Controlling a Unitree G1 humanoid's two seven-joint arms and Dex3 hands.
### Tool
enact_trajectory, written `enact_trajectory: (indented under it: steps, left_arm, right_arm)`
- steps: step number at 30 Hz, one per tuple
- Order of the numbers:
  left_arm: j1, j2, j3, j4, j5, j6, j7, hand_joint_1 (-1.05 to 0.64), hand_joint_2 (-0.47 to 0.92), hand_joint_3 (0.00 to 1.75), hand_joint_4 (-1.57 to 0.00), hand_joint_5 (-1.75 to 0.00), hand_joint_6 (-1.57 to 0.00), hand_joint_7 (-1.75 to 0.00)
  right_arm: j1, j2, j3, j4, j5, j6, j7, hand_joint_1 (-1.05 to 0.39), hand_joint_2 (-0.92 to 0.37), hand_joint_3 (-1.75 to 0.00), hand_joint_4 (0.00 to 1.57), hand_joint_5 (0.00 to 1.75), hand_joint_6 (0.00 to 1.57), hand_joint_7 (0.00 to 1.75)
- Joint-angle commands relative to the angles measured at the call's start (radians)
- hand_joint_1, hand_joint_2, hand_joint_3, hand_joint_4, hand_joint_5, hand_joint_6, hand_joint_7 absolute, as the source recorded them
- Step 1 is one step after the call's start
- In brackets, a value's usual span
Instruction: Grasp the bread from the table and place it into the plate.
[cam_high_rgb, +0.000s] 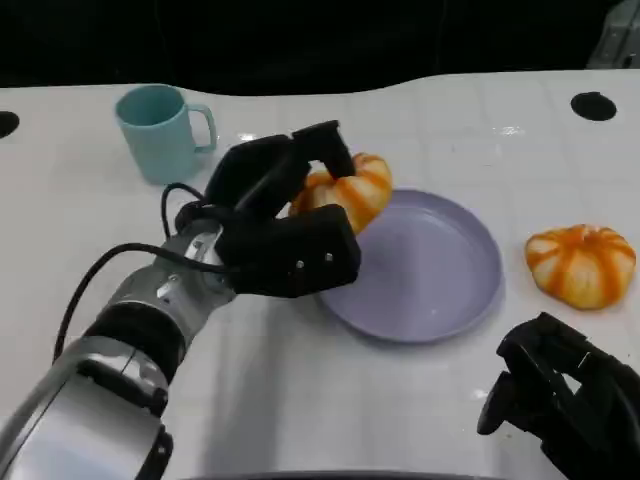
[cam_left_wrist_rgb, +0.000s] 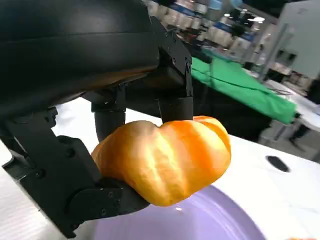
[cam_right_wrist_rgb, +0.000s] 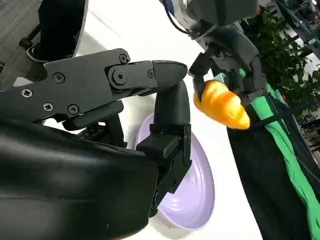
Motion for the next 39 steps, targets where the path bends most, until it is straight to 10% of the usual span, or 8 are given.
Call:
enact_trajectory:
  steps: [1, 39]
  left_arm:
    - [-0.036, -0.007, -0.018, 0.003, 0.012, -0.033, -0.02, -0.14, 0.31, 1.41, -0.94, -1.75, -0.79, -1.75]
    - [-0.073, -0.141, -0.162, 0.034, 0.148, 0.12, 0.001, -0.16, 0.44, 1.13, -0.96, -1.75, -0.71, -1.69]
  right_arm:
    - [0.002, -0.009, -0.012, -0.009, 0.006, 0.001, -0.005, -0.5, -0.92, -0.24, 0.63, 1.75, 0.52, 1.56]
    - [0.015, -0.006, 0.008, -0.031, -0.008, -0.006, -0.021, -0.49, -0.92, -0.27, 0.62, 1.75, 0.52, 1.55]
